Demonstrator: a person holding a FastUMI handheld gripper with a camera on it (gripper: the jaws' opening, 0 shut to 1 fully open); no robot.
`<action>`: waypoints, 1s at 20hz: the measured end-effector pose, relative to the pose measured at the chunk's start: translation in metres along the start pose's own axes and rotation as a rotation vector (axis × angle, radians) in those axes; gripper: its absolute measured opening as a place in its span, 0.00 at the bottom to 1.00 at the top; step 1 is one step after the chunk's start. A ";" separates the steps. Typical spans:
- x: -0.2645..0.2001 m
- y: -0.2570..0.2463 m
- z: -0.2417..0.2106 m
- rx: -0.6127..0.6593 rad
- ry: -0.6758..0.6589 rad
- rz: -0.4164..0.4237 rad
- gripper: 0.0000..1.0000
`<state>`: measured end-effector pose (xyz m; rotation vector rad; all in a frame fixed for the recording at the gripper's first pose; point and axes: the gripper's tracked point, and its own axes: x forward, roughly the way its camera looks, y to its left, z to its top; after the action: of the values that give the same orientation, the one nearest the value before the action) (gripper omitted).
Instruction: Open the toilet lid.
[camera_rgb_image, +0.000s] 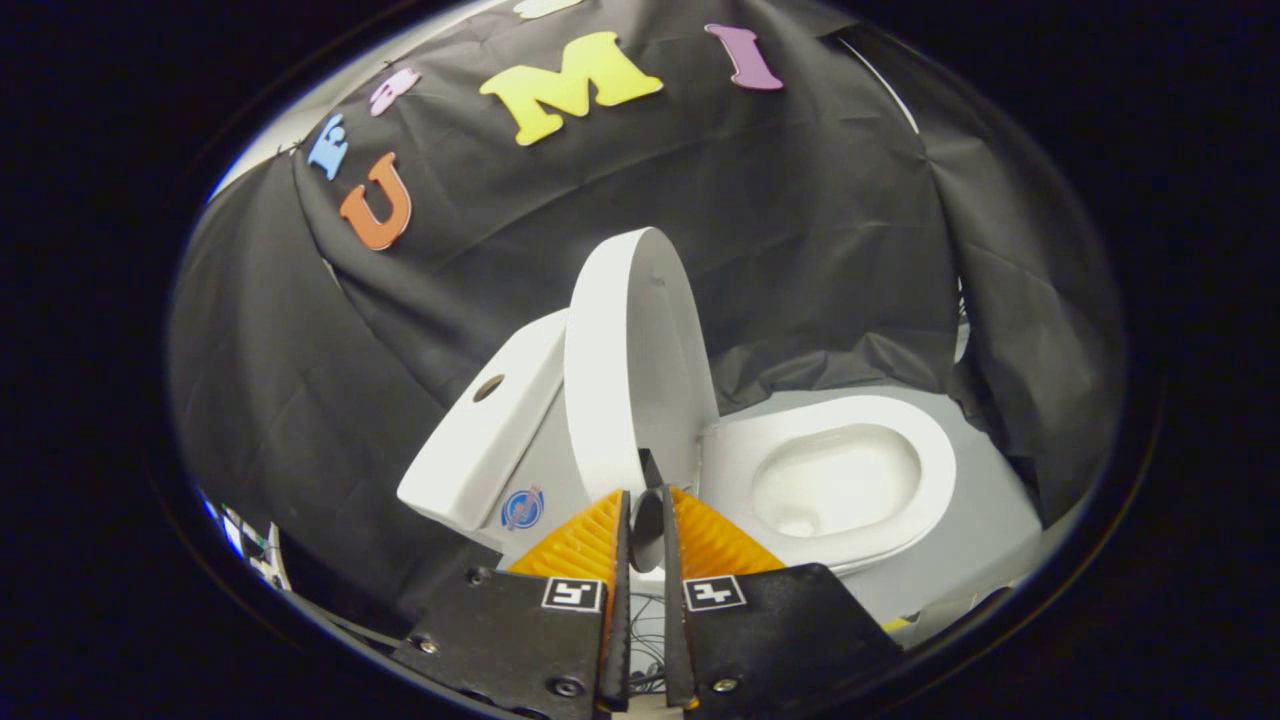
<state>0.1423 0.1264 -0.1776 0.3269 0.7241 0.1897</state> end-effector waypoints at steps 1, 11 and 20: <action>0.000 -0.001 0.000 -0.003 -0.002 0.008 0.17; 0.001 0.000 0.000 -0.100 0.013 0.032 0.18; 0.007 -0.002 -0.004 -0.252 0.015 0.001 0.18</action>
<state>0.1447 0.1274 -0.1849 0.0852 0.7061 0.2818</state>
